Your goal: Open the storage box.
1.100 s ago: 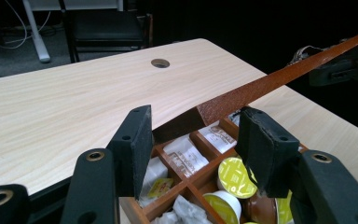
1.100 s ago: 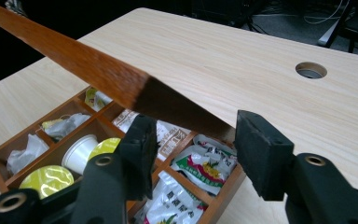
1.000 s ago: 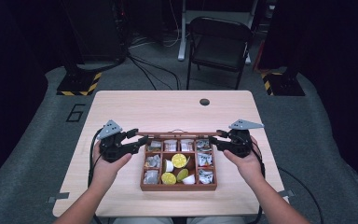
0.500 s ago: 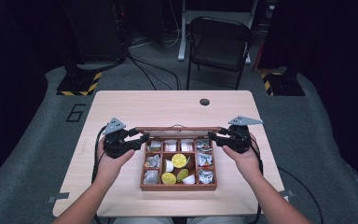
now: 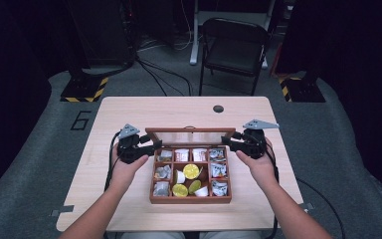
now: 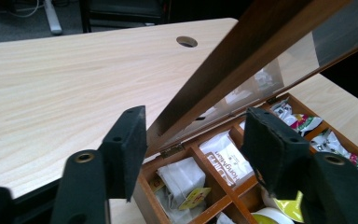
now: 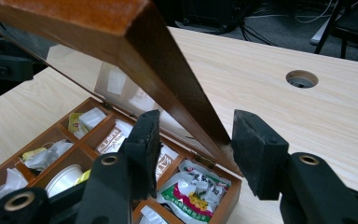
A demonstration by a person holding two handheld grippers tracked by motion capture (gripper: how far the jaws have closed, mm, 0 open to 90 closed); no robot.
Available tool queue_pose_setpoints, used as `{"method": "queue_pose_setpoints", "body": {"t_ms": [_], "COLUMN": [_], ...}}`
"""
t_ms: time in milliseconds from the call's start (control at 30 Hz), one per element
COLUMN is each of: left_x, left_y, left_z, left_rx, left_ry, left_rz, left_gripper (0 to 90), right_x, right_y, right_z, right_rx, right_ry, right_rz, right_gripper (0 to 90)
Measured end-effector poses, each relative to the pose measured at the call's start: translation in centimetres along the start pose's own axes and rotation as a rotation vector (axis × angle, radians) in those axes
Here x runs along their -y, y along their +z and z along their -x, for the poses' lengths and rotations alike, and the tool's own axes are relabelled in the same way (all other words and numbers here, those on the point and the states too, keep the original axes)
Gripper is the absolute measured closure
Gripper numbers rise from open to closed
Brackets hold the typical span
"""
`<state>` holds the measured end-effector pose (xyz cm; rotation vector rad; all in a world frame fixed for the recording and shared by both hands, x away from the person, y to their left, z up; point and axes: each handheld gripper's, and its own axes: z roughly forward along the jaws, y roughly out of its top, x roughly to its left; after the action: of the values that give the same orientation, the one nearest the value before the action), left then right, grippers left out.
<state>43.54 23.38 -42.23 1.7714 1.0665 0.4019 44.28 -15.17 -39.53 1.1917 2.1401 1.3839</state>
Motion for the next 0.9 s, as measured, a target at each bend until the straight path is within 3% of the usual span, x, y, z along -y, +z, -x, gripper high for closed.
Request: {"method": "queue_pose_setpoints", "body": {"t_ms": [233,400,633,900], "left_x": [0.2,0.3,0.4,0.5], "left_y": [1.2,2.1,2.9,3.5], "left_z": [0.2,0.3,0.5,0.5], "left_rx": [-0.014,-0.043,-0.051,-0.057], "left_ry": [0.016,0.003,-0.016,-0.009], "left_rz": [0.005,0.020,0.050,0.054], "left_gripper": [33.8,32.0,32.0,30.5], "right_x": [-0.2,-0.2,-0.1,1.2], "right_y": [0.4,0.7,1.1,2.3], "right_z": [0.2,0.3,0.4,0.5], "right_rx": [0.004,0.005,0.014,0.039], "right_ry": [0.002,0.006,0.010,0.031], "right_rz": [0.002,0.007,0.003,-0.001], "right_gripper": [50.2,49.2,43.6,38.0]}}
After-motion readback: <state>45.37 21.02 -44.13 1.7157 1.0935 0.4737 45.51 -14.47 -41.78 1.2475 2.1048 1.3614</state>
